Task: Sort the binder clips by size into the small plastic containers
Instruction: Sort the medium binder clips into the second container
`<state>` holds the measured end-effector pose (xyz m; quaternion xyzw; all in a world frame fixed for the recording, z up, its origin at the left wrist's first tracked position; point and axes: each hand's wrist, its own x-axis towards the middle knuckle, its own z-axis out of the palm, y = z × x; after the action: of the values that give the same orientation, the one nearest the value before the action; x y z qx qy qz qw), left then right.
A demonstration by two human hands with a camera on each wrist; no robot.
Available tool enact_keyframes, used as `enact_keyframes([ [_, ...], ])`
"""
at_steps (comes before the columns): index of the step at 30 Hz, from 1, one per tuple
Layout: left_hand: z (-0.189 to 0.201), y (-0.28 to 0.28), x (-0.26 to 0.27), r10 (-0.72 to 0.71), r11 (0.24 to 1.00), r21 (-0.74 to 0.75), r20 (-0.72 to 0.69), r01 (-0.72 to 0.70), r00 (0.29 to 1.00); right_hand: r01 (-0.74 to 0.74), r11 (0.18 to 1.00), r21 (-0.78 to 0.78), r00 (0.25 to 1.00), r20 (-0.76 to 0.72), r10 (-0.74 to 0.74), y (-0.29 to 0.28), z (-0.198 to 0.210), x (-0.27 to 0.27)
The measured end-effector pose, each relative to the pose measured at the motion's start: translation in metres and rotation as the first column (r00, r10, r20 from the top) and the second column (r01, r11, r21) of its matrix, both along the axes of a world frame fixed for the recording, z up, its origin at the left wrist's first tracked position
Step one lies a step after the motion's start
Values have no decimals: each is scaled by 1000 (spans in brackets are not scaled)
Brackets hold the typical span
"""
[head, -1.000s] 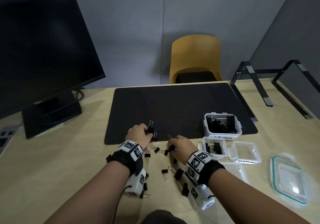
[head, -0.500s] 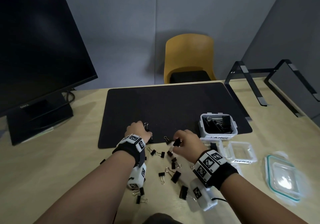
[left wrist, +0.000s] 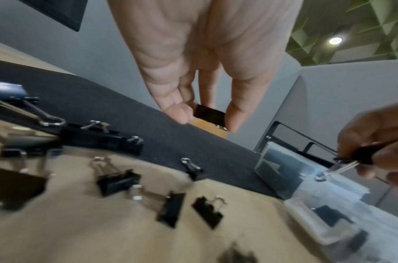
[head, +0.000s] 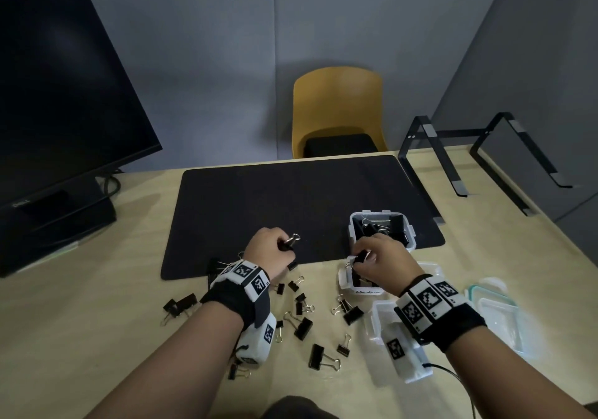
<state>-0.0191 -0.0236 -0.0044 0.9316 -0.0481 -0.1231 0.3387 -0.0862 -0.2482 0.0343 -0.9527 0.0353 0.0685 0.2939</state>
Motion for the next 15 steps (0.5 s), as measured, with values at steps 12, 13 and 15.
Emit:
enact_keyframes([
  [12, 19, -62, -40, -239, 961, -146, -2, 236, 971, -33, 994, -104, 998, -65, 26, -54, -2, -16],
  [13, 18, -66, -42, -246, 960, -140, -7, 242, 969, -34, 994, -100, 998, -65, 27, -55, -3, -16],
  [15, 16, -75, -46, -254, 960, -120, -4, 251, 967, -37, 995, -93, 998, -63, 31, -57, -5, -17],
])
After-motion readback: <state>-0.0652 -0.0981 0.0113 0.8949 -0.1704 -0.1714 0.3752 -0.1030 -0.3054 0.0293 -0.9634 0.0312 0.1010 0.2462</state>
